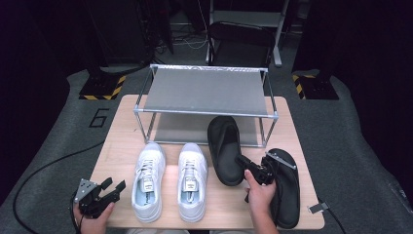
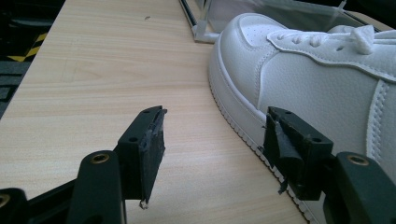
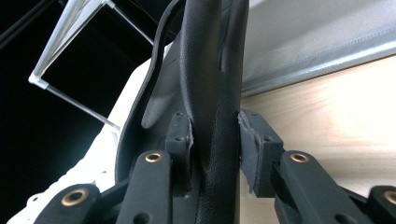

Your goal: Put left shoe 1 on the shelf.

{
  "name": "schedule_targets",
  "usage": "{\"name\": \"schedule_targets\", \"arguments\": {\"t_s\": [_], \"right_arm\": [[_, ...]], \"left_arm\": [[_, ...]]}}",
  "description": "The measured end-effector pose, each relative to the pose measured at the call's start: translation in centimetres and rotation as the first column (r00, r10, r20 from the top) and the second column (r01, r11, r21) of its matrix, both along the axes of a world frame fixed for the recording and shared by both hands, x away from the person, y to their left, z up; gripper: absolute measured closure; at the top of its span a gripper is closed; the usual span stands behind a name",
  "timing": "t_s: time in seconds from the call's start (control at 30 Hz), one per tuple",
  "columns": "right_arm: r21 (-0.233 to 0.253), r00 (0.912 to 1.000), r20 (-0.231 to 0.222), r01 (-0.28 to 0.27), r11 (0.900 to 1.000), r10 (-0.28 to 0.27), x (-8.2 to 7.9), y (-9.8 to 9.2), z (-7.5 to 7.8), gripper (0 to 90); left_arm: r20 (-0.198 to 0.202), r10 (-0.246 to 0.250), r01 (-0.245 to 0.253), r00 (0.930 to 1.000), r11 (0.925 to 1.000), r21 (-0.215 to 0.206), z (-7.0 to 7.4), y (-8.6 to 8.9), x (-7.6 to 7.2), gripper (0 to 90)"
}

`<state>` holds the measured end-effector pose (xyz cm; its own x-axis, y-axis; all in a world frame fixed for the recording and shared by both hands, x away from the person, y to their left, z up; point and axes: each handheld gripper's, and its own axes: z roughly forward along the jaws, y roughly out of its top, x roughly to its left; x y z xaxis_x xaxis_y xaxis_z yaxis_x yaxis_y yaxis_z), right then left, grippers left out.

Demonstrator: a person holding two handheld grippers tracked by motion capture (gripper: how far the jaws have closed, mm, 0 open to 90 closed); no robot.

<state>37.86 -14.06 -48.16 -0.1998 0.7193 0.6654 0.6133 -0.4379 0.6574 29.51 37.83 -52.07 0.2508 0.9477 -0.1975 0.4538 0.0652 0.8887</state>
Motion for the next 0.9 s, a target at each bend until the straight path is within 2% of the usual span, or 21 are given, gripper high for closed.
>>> {"name": "schedule_targets", "arguments": {"t_s": [0.13,0.23,0.3,0.4,0.43,0.53,0.6,0.67,0.73,0.83,0.87,0.9], "right_arm": [[0.032,0.9994,-0.033,0.012,0.999,-0.011,0.7,0.3,-0.4,66.6],[0.057,0.9992,-0.039,0.012,0.998,-0.010,1.3,0.6,-0.7,66.5],[0.034,0.9994,-0.032,0.015,0.999,-0.014,1.8,0.9,-0.8,66.6],[0.047,0.9990,-0.043,0.019,0.999,-0.017,2.4,1.2,-0.7,66.6],[0.051,0.9984,-0.053,0.020,0.998,-0.018,2.5,1.3,-0.6,66.6],[0.031,0.9994,-0.031,0.015,0.999,-0.014,3.4,1.9,-0.5,66.5],[0.027,0.9990,-0.042,0.017,0.999,-0.016,3.6,2.0,-0.5,66.5],[0.019,0.9994,-0.032,0.012,1.000,-0.012,4.6,2.5,-0.7,66.6],[0.028,0.9991,-0.042,0.012,1.000,-0.011,5.2,2.7,-0.9,66.6],[0.012,0.9989,-0.041,0.021,1.000,-0.021,6.2,3.1,-1.2,66.6],[0.018,0.9982,-0.056,0.024,1.000,-0.023,6.5,3.3,-1.1,66.6],[0.010,0.9988,-0.045,0.019,1.000,-0.018,6.8,3.3,-1.3,66.6]], "left_arm": [[0.000,0.000,0.000,1.0000,1.0000,-0.002,0.0,0.0,0.0,38.0],[-0.001,-0.001,0.001,1.0000,1.0000,-0.002,0.0,0.0,0.0,38.0],[0.000,-0.001,0.001,1.0000,1.0000,-0.003,0.0,0.0,0.0,38.0],[0.011,0.003,-0.003,0.9999,1.0000,-0.006,-0.1,0.0,0.0,38.0],[0.003,-0.003,0.003,1.0000,1.0000,-0.004,0.0,0.1,0.0,38.0],[0.000,-0.004,0.004,1.0000,1.0000,-0.005,0.0,0.1,0.0,38.0],[0.000,-0.003,0.003,1.0000,1.0000,-0.006,0.0,0.1,0.0,38.0],[0.001,-0.003,0.003,1.0000,0.9999,-0.010,0.0,0.2,0.0,38.0],[0.000,0.000,0.000,1.0000,0.9999,-0.011,-0.1,0.2,-0.1,38.0],[0.000,0.007,-0.007,1.0000,0.9998,-0.019,-0.1,0.3,-0.1,38.0],[-0.002,0.010,-0.010,1.0000,0.9997,-0.023,-0.2,0.3,-0.1,38.0],[-0.009,0.007,-0.008,0.9999,0.9997,-0.024,-0.2,0.4,-0.1,38.0]]}}
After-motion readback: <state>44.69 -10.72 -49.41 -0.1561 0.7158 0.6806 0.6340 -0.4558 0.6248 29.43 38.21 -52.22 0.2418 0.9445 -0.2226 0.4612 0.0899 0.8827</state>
